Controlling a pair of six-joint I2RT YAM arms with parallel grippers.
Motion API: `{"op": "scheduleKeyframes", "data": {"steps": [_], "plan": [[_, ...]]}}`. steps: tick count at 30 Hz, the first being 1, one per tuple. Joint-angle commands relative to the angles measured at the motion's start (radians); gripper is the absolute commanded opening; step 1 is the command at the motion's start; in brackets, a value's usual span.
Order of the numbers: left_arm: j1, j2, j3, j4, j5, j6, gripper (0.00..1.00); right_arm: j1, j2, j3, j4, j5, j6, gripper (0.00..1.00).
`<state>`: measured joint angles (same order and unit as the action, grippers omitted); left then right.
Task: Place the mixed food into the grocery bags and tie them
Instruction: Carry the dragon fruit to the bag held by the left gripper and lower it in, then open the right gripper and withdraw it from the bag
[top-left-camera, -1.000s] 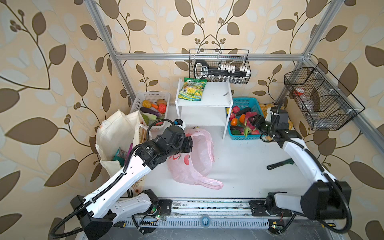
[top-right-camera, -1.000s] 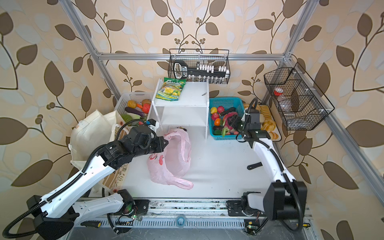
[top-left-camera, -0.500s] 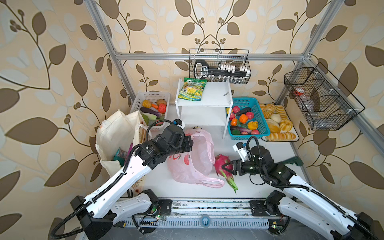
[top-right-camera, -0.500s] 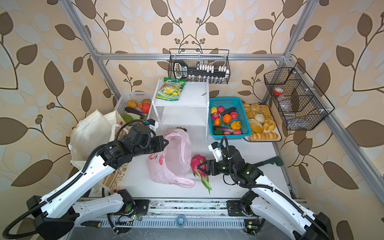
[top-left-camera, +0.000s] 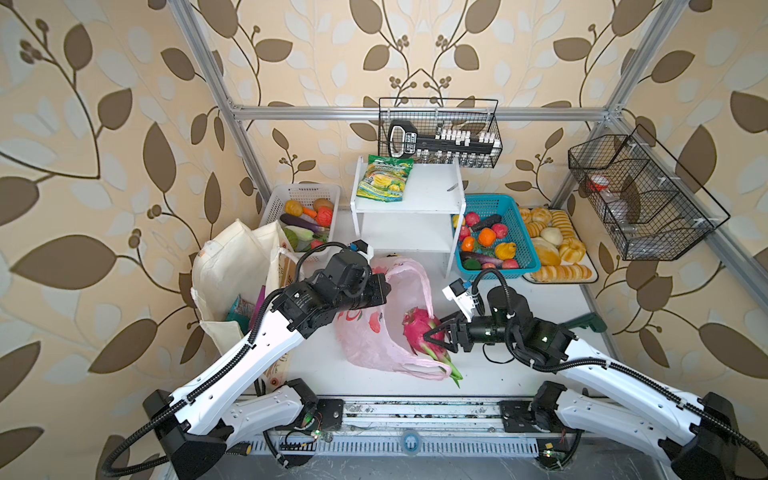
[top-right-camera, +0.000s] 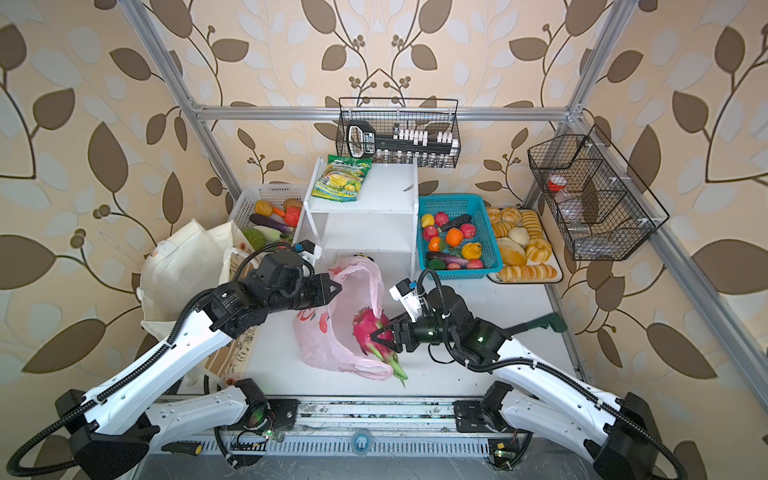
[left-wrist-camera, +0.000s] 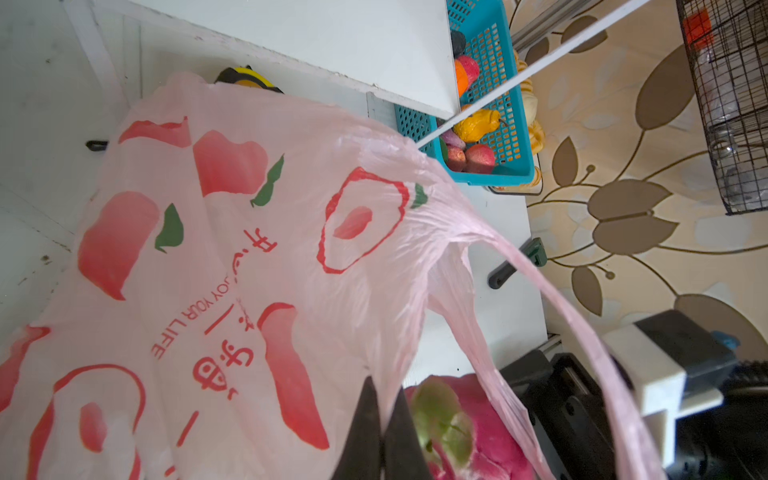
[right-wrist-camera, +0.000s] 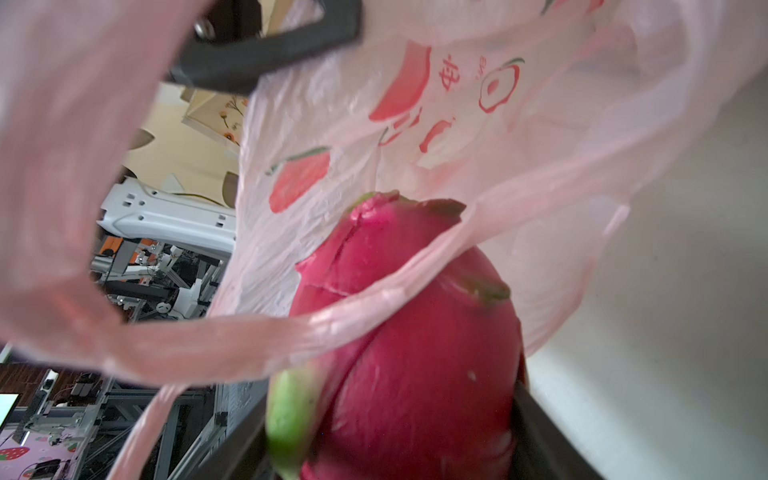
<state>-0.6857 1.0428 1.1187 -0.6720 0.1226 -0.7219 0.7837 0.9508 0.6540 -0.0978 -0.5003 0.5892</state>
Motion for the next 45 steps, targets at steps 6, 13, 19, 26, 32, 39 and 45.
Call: {"op": "scheduleKeyframes", "data": {"steps": [6,13,19,26,32,39,45], "plan": [[0.011,0.017,0.003,0.06,0.138,-0.017,0.0,-0.033,0.081,0.045,0.261,0.358,0.191,0.46],[0.011,0.005,0.014,0.11,0.138,-0.088,0.0,-0.009,0.18,0.211,0.044,0.388,0.226,0.47],[0.012,-0.008,0.006,0.178,0.111,-0.132,0.0,0.152,0.228,0.304,-0.149,0.746,0.202,0.49],[0.014,-0.042,-0.007,0.219,0.102,-0.146,0.0,0.169,0.26,0.319,-0.05,0.647,0.053,0.61],[0.026,-0.059,-0.028,0.23,0.091,-0.165,0.0,0.151,0.272,0.363,-0.109,0.546,-0.008,0.8],[0.053,-0.078,-0.046,0.239,0.096,-0.174,0.0,0.117,0.22,0.342,-0.114,0.467,-0.006,0.9],[0.09,-0.079,-0.075,0.276,0.155,-0.234,0.0,0.108,0.223,0.354,-0.126,0.43,-0.029,0.92]]}}
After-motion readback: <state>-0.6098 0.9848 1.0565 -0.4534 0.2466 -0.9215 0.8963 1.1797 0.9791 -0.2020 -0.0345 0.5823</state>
